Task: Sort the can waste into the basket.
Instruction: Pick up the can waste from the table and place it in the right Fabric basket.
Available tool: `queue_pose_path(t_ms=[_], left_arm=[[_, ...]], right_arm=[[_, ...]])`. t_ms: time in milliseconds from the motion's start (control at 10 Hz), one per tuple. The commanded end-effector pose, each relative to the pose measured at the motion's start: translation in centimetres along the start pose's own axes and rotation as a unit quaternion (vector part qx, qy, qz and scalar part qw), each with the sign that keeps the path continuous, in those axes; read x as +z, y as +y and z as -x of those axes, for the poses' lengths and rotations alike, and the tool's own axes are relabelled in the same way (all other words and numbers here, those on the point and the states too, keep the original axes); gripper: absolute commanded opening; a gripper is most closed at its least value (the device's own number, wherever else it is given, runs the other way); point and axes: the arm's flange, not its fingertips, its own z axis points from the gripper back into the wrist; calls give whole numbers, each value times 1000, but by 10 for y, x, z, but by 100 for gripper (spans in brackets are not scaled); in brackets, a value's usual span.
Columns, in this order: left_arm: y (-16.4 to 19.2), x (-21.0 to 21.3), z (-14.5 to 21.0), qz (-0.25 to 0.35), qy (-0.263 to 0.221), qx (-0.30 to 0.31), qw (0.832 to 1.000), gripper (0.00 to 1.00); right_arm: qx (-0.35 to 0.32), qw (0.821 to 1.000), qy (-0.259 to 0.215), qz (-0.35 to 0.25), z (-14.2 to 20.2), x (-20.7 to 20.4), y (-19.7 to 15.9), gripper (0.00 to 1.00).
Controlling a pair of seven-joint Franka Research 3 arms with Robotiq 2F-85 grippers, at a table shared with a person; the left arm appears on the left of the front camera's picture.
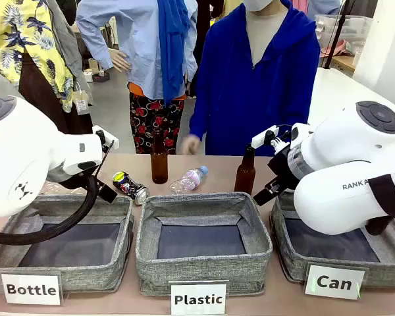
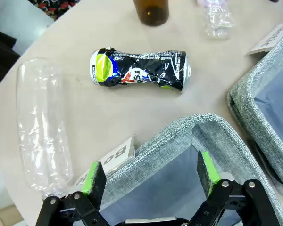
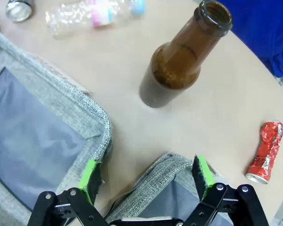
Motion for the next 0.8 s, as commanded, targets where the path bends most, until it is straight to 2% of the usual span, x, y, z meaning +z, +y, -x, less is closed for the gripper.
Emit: queue_pose_path(t_ms=[0,700], left_arm=[[0,0,0,0,0,0,1000,100],[0,0,0,0,0,0,1000,100]], right_arm=[[0,1000,0,0,0,0,0,100],[0,1000,0,0,0,0,0,100]])
